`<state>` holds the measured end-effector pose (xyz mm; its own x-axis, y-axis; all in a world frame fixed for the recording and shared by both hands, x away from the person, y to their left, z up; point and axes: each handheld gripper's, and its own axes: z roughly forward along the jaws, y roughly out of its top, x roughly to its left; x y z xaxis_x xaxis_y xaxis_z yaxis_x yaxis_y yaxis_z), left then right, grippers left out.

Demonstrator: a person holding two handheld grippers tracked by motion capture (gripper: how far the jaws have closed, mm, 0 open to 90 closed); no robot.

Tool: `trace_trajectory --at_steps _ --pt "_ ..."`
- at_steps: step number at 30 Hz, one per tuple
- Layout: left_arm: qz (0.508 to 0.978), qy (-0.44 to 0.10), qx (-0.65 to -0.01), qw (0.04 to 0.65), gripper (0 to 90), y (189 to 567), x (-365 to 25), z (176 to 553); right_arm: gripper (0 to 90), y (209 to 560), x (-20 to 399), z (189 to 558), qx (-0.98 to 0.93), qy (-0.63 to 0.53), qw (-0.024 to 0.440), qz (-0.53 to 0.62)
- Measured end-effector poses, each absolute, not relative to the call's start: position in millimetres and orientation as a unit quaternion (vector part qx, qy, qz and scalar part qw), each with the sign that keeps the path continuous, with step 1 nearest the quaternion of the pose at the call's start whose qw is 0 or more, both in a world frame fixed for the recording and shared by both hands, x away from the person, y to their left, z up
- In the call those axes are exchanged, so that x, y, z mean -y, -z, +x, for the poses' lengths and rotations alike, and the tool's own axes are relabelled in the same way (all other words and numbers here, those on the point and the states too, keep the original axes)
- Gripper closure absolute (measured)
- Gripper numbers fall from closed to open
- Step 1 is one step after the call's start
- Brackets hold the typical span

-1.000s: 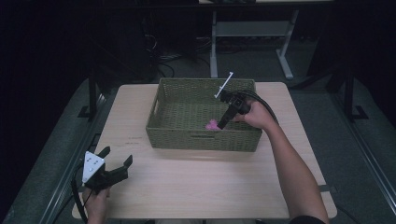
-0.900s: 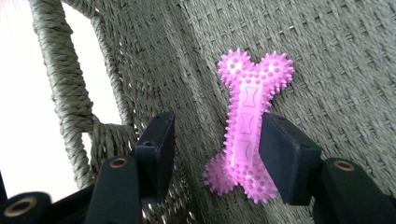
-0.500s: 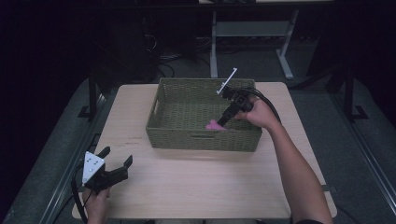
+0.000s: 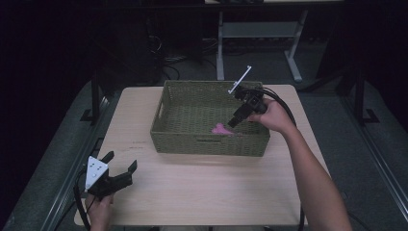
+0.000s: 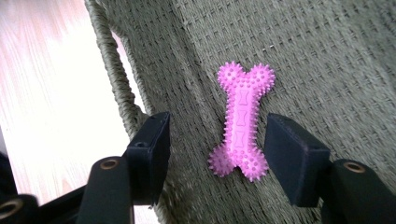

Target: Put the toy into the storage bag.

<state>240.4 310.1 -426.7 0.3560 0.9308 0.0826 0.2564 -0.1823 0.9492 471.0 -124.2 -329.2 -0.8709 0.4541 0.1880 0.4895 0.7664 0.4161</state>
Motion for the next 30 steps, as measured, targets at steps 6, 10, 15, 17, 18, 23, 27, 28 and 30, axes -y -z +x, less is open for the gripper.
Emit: trace_trajectory --at_steps 6,10,15,17,18,23,27,28,30 --pt "0.679 -0.362 -0.436 0.466 13.0 427 -310 240 39.5 321 129 464 0.938 0.240 0.033 -0.248" --pt "0.679 -0.362 -0.436 0.466 13.0 427 -310 240 39.3 315 132 459 0.937 0.246 0.029 -0.246" --pt "0.679 -0.363 -0.435 0.467 13.0 427 -309 240 39.2 306 136 450 0.937 0.254 0.020 -0.238" --pt "0.680 -0.362 -0.435 0.467 13.0 427 -308 240 38.9 303 137 446 0.938 0.254 0.016 -0.235" --pt "0.680 -0.361 -0.435 0.467 13.0 427 -308 240 38.9 301 138 443 0.938 0.254 0.015 -0.234" --pt "0.681 -0.362 -0.433 0.466 13.0 427 -307 240 38.2 295 142 435 0.939 0.253 0.008 -0.232" --pt "0.682 -0.362 -0.432 0.465 13.0 427 -306 240 37.4 292 146 430 0.940 0.252 0.001 -0.230" --pt "0.682 -0.363 -0.432 0.465 13.0 427 -306 240 37.4 291 147 428 0.940 0.253 0.000 -0.229" --pt "0.683 -0.362 -0.432 0.465 13.0 427 -306 240 36.7 289 148 424 0.940 0.252 -0.004 -0.228"
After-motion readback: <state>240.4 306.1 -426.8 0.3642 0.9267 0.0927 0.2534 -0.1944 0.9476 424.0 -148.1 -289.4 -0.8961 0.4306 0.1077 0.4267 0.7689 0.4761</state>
